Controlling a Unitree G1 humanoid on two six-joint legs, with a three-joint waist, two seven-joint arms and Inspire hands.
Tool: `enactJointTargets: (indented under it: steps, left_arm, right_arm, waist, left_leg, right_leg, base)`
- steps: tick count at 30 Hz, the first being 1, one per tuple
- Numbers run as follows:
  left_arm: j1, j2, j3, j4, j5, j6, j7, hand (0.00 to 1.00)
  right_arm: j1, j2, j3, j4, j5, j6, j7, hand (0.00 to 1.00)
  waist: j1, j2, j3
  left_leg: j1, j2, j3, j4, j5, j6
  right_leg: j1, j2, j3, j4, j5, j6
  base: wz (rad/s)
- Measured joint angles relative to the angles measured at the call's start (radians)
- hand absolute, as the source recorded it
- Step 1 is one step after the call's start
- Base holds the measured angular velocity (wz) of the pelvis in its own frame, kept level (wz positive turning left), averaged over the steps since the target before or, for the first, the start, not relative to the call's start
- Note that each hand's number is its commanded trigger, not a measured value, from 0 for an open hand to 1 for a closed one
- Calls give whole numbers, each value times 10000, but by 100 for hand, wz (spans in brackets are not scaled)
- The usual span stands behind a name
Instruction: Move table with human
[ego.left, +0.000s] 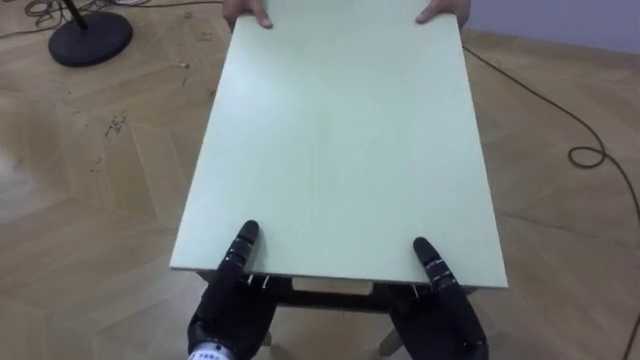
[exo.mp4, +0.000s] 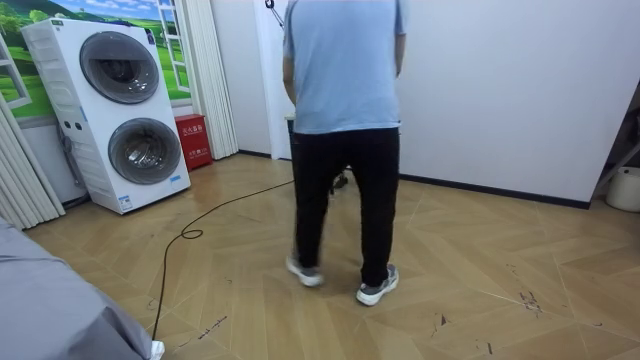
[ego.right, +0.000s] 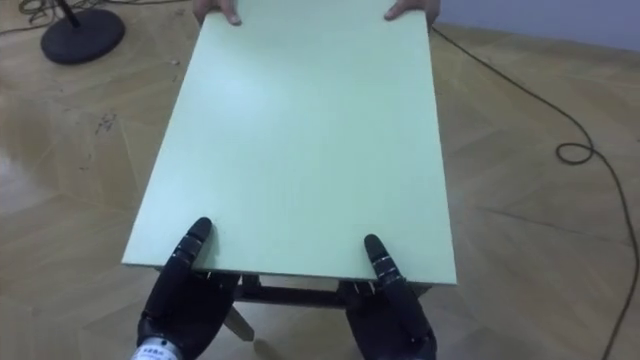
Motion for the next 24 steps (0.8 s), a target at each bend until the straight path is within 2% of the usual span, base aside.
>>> enactJointTargets:
  steps: [4,8,10,11,13,16,17,18,19,20,21,22,23,24]
  left_arm:
    - [-2,-7,-88,-13,-243,-226,3,100]
    - [2,1,-127,-15,-471,-291,-3,100]
    - [1,-27,-145,-15,-705,-275,0,100]
    - [0,-30,-144,-16,-751,-276,0,100]
    - [-1,-47,-139,-15,-770,-276,1,100]
    - [-1,-50,-142,-15,-769,-273,3,100]
    - [1,-23,-142,-14,-758,-269,12,100]
    - [-4,47,-143,-14,-683,-264,12,100]
    - [-9,116,-153,-14,-638,-251,13,100]
    - [-21,136,-156,-15,-633,-249,14,100]
    - [-56,189,-120,-16,-661,-251,13,100]
    - [-114,194,-90,-3,-687,-233,25,100]
    - [-114,239,-94,-2,-686,-187,52,100]
    - [-112,207,-95,-4,-657,-154,54,100]
  right_arm:
    - [-241,-1,16,0,-118,-2,-76,100]
    - [-375,7,-4,1,-207,0,-82,100]
    - [-489,17,-20,-1,-265,0,-96,100]
    - [-517,27,-22,-1,-314,0,-113,100]
    - [-522,36,-40,0,-363,0,-139,100]
    - [-490,58,-43,1,-349,5,-144,100]
    - [-378,158,-54,0,-349,4,-143,100]
    - [-238,267,-82,-3,-358,6,-141,100]
    - [-96,317,-106,-6,-369,25,-131,100]
    - [-57,343,-106,-5,-370,38,-126,100]
    - [-41,428,-106,-8,-362,75,-125,100]
    - [-38,443,-109,-8,-360,74,-117,100]
    - [11,493,-105,-9,-352,54,-110,100]
    - [23,405,-106,-6,-336,45,-63,100]
  waist:
    - [14,10,-3]
    - [109,2,1]
    - [105,-8,7]
    - [104,-39,28]
    - [93,-94,60]
    - [25,-104,68]
    - [-36,-136,86]
    - [-245,-182,100]
    - [-509,-195,101]
    - [-597,-192,100]
    - [-691,-191,102]
    - [-733,-191,107]
    - [-777,-178,84]
    - [-633,-167,83]
  left_leg:
    - [2,-141,-213,-64,3,9]
    - [8,-274,-268,-111,-2,53]
    - [10,-412,-314,-60,-49,167]
    - [-6,-467,-365,-31,-68,199]
    - [-110,-734,-569,103,-150,358]
    - [-186,-1004,-896,154,-183,551]
    - [-175,-1158,-1209,147,-153,637]
    - [-183,-1277,-1697,184,-101,722]
    - [-192,-1444,-2255,300,-50,801]
    - [-220,-1499,-2521,330,-34,819]
    - [-280,-1593,-2869,330,25,818]
    - [-309,-1726,-3206,332,75,800]
    - [-290,-1807,-3340,309,106,796]
    - [-191,-1925,-3467,158,168,762]
  right_leg:
    - [87,-104,-205,-18,-66,102]
    - [53,-270,-314,160,-144,209]
    - [-40,-547,-389,569,-337,314]
    - [-91,-595,-412,726,-420,330]
    - [-261,-950,-523,1374,-717,509]
    - [-265,-1207,-496,1783,-783,617]
    - [-248,-1291,-337,2054,-786,629]
    - [-185,-1314,-47,2285,-792,640]
    - [-211,-1225,523,2347,-877,680]
    - [-229,-1009,1050,2187,-989,671]
    - [-311,-580,1851,1467,-1069,611]
    - [-461,-203,2428,998,-632,571]
    - [-367,-175,2415,955,-621,507]
    - [-173,-176,2255,727,-590,485]
  base:
    - [18]
    - [10]
    - [14]
    - [18]
    - [30]
    - [47]
    - [90]
    - [137]
    - [130]
    - [120]
    - [99]
    - [101]
    - [79]
    - [57]
